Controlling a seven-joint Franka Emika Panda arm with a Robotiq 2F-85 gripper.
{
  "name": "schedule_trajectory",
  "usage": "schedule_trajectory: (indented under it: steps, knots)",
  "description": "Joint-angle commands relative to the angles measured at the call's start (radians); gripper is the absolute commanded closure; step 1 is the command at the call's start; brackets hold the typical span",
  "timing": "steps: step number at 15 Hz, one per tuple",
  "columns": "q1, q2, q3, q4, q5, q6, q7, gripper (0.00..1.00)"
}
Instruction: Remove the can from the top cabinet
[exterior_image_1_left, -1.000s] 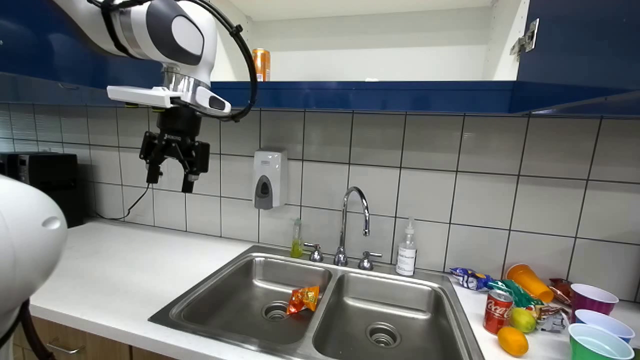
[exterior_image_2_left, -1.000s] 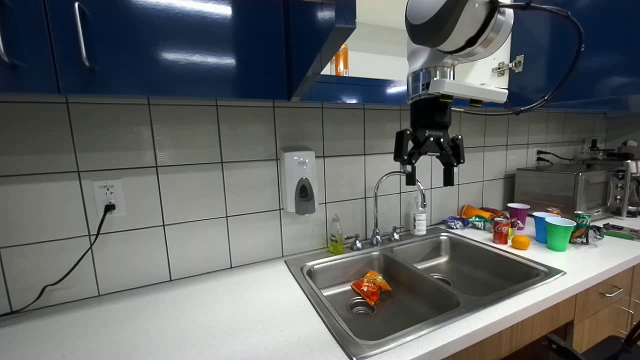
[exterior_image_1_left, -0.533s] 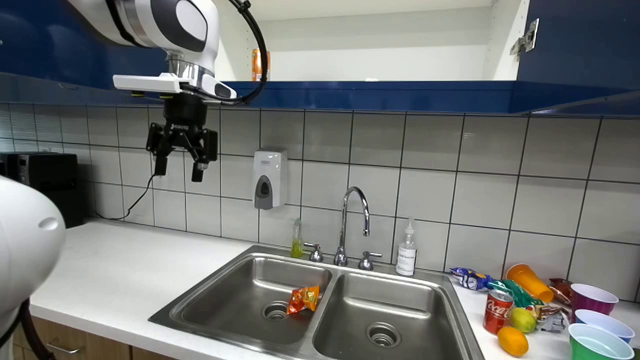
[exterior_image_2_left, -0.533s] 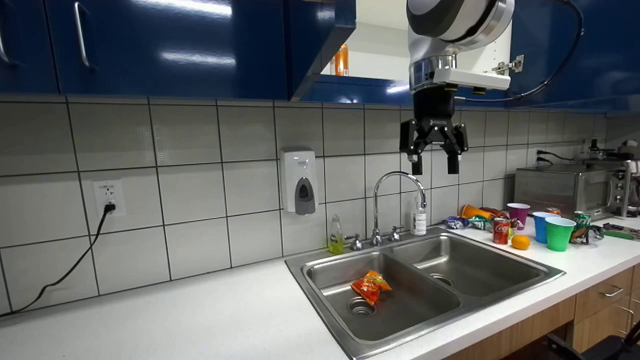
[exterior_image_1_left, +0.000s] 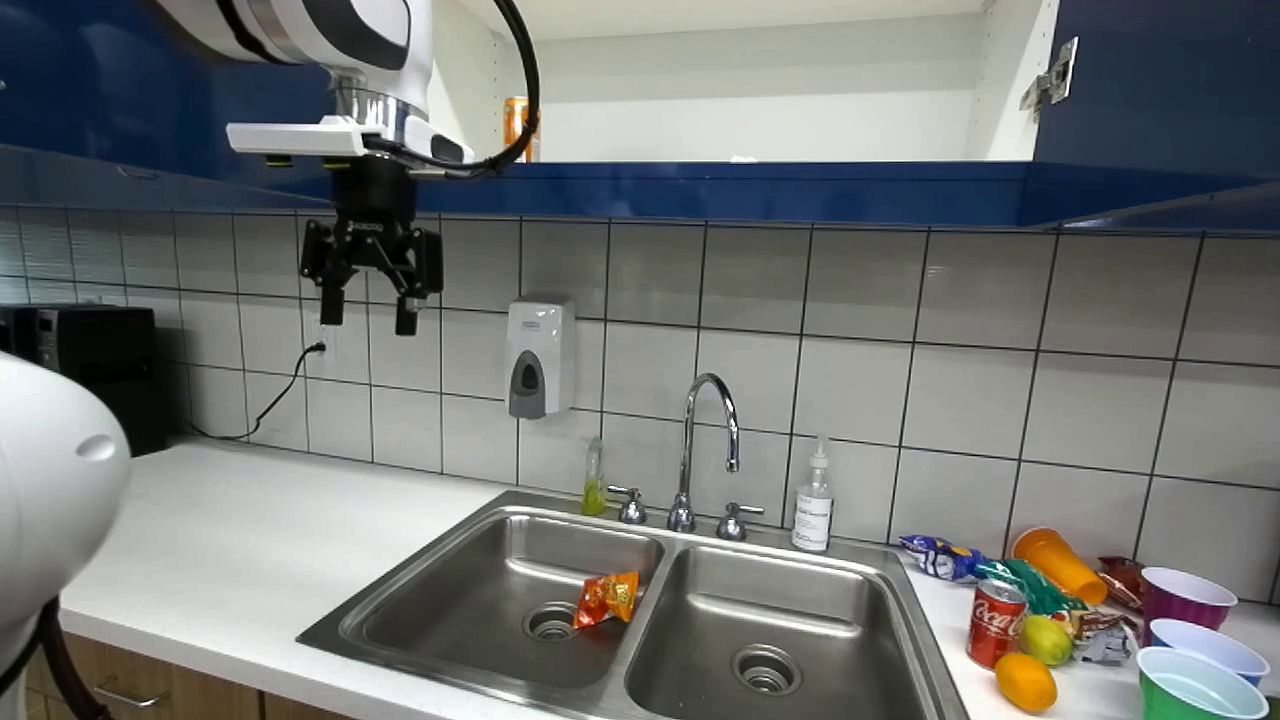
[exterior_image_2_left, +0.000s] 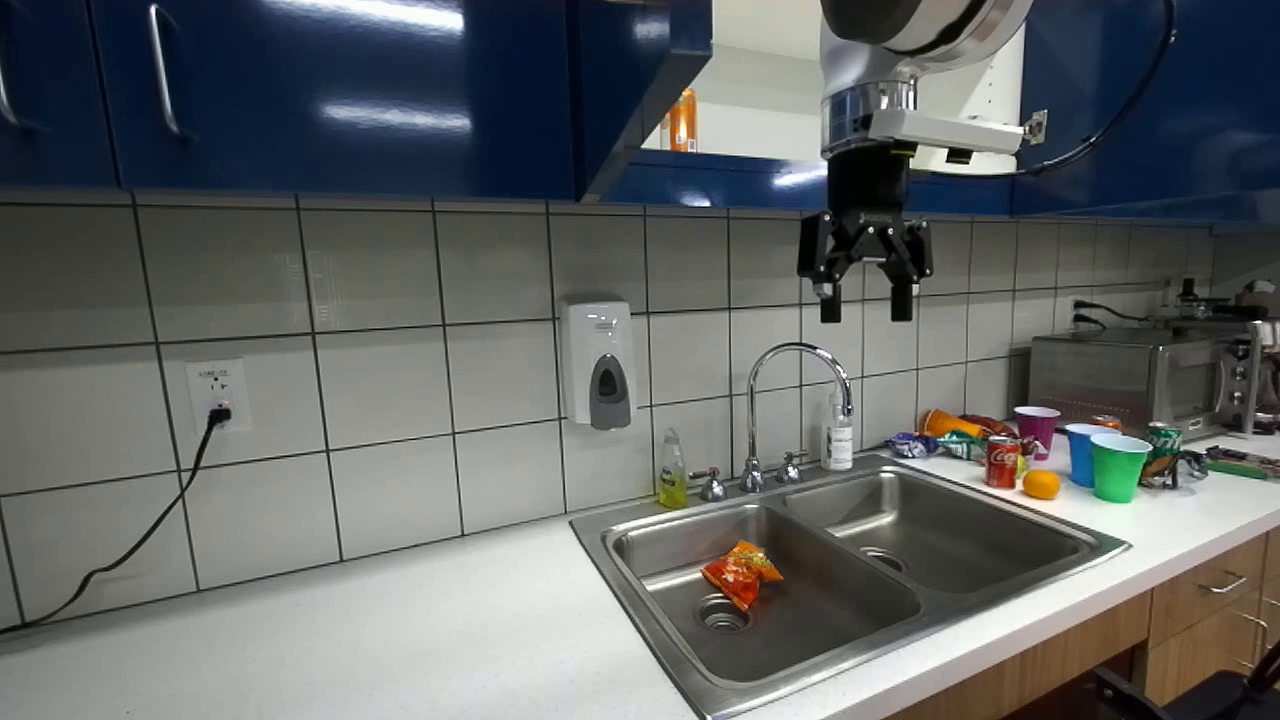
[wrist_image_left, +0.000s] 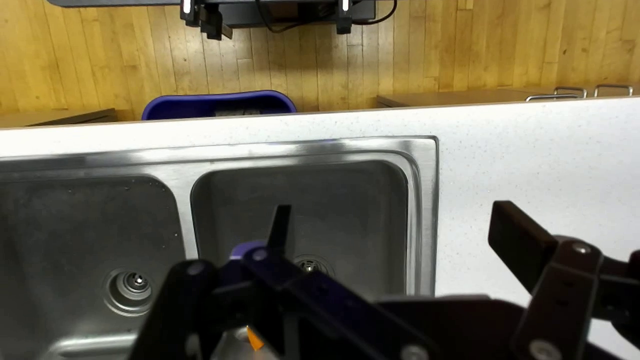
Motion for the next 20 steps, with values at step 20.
schedule_trajectory:
  steps: [20]
  knots:
    - [-0.010,-0.008,0.019,0.052,-0.007,-0.001,-0.016,0.00]
